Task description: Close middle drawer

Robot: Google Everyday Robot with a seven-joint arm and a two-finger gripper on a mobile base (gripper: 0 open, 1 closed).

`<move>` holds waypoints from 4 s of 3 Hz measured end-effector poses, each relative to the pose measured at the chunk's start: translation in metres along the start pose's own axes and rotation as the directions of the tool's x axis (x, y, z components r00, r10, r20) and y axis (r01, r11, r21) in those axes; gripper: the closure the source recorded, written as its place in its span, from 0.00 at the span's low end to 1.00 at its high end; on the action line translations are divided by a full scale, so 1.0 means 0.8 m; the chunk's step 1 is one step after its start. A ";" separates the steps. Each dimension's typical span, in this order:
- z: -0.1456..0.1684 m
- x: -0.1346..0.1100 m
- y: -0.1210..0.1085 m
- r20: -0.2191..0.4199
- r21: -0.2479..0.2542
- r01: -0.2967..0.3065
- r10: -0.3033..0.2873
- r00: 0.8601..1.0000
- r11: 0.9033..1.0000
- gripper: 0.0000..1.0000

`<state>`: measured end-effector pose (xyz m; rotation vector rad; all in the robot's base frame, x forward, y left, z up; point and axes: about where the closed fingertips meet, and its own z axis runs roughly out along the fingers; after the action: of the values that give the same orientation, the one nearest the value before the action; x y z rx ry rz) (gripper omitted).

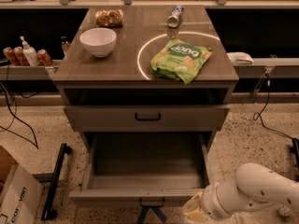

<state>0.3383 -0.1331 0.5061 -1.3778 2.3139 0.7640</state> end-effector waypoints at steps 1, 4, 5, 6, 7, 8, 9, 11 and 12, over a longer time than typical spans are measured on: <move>0.000 0.000 0.000 0.000 0.000 0.000 0.000 1.000 1.000 1.00; 0.085 0.031 -0.050 -0.016 0.054 -0.011 0.011 1.000 0.998 1.00; 0.114 0.045 -0.080 0.010 0.063 -0.034 0.033 0.999 0.997 1.00; 0.135 0.040 -0.138 0.037 0.080 -0.048 0.045 0.998 0.996 1.00; 0.136 0.040 -0.138 0.037 0.080 -0.048 0.045 0.998 0.996 1.00; 0.135 0.028 -0.155 0.059 0.155 -0.021 0.011 0.998 0.988 1.00; 0.133 0.007 -0.185 0.083 0.237 0.036 -0.058 0.995 0.971 1.00; 0.115 -0.029 -0.224 0.111 0.328 0.091 -0.134 0.985 0.940 0.82; 0.103 -0.053 -0.248 0.124 0.378 0.121 -0.179 0.976 0.918 0.51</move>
Offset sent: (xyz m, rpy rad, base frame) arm 0.0125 0.0157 -0.0471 -0.0757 -0.0026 -0.0302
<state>0.5346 -0.1296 0.4091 -1.2565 2.0680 0.3505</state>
